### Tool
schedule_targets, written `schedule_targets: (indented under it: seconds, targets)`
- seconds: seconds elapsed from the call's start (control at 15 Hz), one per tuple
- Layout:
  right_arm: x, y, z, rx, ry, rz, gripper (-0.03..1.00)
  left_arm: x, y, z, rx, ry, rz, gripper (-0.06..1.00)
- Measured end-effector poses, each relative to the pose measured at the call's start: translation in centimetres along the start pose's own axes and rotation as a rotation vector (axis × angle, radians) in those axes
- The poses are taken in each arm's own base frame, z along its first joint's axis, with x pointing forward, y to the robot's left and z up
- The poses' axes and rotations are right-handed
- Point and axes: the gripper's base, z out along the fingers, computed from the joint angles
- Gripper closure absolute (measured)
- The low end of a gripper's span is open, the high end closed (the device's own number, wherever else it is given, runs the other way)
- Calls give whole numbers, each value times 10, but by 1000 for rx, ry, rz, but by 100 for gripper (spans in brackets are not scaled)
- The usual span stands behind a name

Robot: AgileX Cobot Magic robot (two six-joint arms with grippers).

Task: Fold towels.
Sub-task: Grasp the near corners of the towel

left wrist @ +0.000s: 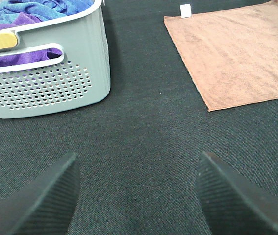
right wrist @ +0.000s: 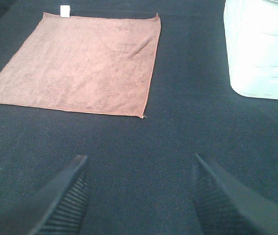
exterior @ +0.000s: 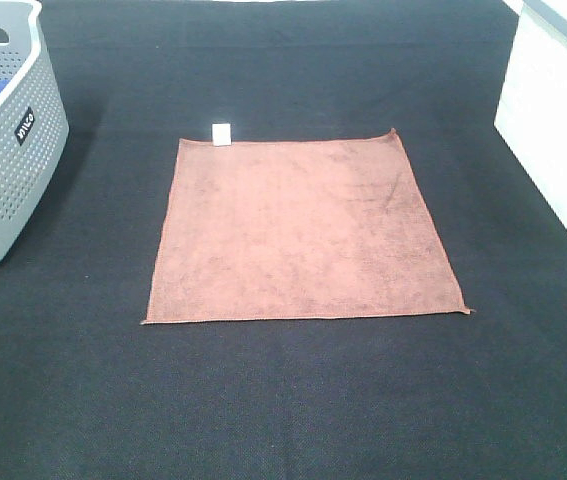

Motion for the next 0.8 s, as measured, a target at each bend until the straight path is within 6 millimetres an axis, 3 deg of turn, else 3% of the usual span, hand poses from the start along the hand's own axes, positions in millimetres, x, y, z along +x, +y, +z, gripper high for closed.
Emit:
schedule_targets:
  seconds: [0.8]
  targets:
    - [0, 1, 0, -13, -2, 6, 39, -1, 0, -1, 1, -11, -1, 29]
